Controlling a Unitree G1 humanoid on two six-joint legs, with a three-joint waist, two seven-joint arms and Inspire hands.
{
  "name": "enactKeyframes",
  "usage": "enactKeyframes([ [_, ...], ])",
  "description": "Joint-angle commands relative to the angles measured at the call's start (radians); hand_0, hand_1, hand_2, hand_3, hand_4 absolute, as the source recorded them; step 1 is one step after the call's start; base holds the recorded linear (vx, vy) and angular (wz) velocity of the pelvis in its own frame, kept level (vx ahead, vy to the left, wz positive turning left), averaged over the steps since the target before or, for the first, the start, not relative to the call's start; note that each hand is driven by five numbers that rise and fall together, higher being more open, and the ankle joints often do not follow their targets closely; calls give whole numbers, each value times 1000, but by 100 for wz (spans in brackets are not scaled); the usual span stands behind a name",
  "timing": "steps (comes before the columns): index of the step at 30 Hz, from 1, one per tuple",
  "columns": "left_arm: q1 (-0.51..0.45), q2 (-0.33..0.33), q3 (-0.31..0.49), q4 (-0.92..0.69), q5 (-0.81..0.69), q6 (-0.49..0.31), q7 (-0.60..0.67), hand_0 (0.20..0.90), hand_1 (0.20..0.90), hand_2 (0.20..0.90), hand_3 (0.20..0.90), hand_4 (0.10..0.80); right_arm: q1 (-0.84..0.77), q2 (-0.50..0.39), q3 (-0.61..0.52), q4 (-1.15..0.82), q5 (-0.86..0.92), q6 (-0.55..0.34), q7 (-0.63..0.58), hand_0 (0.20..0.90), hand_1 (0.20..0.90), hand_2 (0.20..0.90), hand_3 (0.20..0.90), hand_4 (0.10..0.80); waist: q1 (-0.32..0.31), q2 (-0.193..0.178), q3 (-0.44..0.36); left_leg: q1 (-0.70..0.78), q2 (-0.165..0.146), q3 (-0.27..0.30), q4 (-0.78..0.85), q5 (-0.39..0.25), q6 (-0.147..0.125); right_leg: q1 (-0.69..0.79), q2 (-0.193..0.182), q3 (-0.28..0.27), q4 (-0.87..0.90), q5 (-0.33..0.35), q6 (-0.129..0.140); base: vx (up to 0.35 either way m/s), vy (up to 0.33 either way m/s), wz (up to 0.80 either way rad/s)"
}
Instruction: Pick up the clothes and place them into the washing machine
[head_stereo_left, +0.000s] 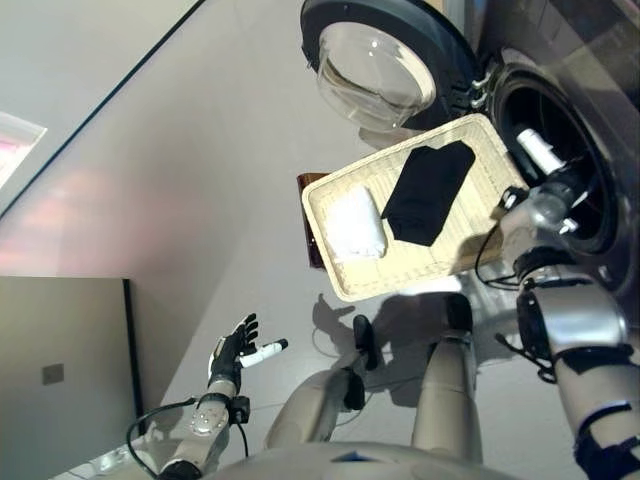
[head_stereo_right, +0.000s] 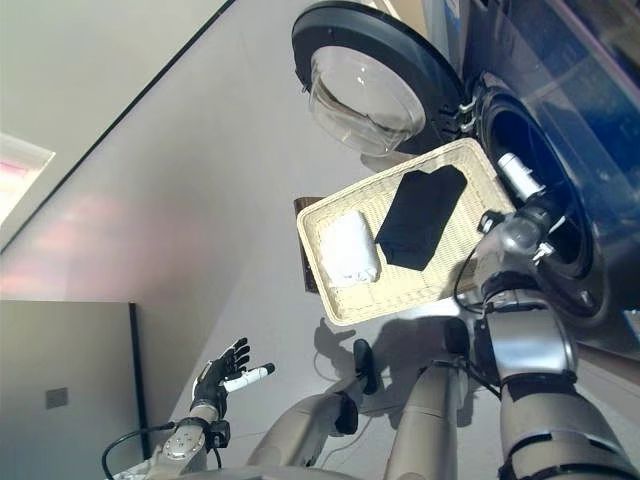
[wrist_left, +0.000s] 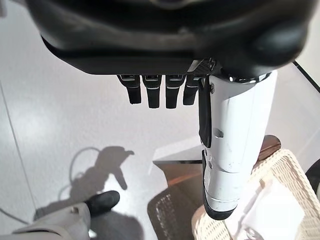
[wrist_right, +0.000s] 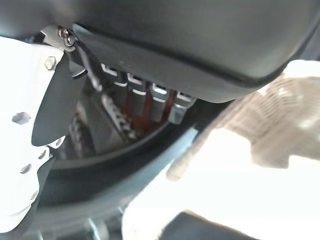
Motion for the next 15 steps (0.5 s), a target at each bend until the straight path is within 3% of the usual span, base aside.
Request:
enactKeyframes([
  [1, -1, 87, 89, 29, -3, -27, 38, 900, 900, 900, 900, 800, -21, -28, 84, -21, -124, -36, 3, 900, 900, 900, 900, 800, 32, -40, -35, -100, 4, -22, 64, -11, -42, 125, 30, -70, -160, 34, -53, -15, -15, 7],
  [7, -4, 113, 126, 12, 7, -30, 53, 900, 900, 900, 900, 800, -35, -22, 154, 60, -306, 25, -43, 900, 900, 900, 900, 800, 45, -79, -9, -112, 3, -37, 79, -7, -37, 135, 26, -89, -172, 51, -52, -38, -17, 8],
  [15, 9, 129, 198, -104, -13, -60, 81, 900, 900, 900, 900, 800, -28, 5, 135, 158, -371, 54, -124, 900, 900, 900, 900, 800, 74, -101, 19, -149, -6, -58, 102, -5, -31, 122, 16, -110, -170, 61, -52, -31, 5, 13],
])
